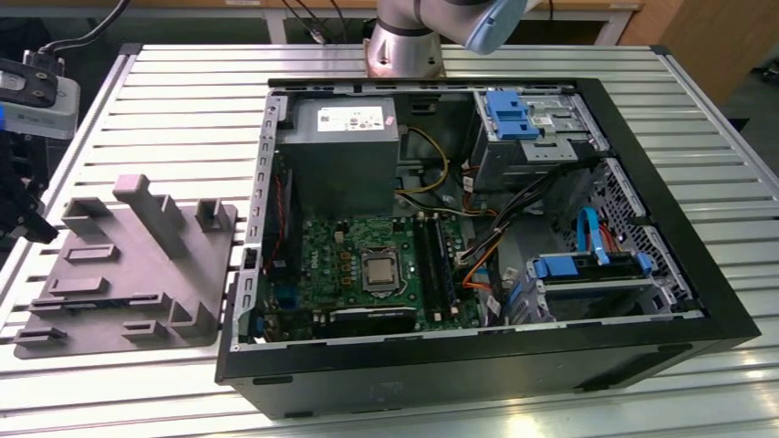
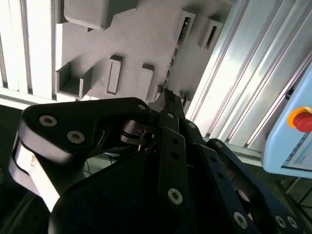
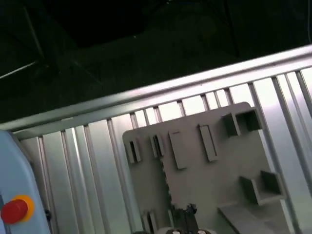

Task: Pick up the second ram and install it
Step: 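Pick up the second ram and move it above second insertion slot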

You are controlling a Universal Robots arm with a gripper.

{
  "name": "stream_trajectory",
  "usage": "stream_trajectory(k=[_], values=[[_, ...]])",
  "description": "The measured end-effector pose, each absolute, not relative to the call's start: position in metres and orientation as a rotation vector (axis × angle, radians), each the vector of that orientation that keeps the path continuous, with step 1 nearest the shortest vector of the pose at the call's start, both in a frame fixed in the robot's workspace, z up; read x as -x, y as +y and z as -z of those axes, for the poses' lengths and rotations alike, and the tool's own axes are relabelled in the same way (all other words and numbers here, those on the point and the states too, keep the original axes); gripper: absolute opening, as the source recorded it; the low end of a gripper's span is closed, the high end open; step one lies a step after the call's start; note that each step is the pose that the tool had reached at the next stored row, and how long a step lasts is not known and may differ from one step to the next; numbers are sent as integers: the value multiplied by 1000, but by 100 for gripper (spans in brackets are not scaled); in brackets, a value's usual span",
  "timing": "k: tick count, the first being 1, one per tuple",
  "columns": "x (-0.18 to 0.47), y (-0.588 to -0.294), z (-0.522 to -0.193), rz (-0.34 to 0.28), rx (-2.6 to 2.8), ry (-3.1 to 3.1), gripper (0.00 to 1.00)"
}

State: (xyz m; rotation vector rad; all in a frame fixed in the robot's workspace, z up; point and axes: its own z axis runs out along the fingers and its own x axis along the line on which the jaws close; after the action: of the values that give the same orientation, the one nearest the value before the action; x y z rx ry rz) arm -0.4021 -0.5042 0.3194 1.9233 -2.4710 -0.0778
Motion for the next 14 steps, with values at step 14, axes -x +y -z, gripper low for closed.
stream_trajectory(k=[14], values=[[402,-504,-317,77,-2057,-2358,11]])
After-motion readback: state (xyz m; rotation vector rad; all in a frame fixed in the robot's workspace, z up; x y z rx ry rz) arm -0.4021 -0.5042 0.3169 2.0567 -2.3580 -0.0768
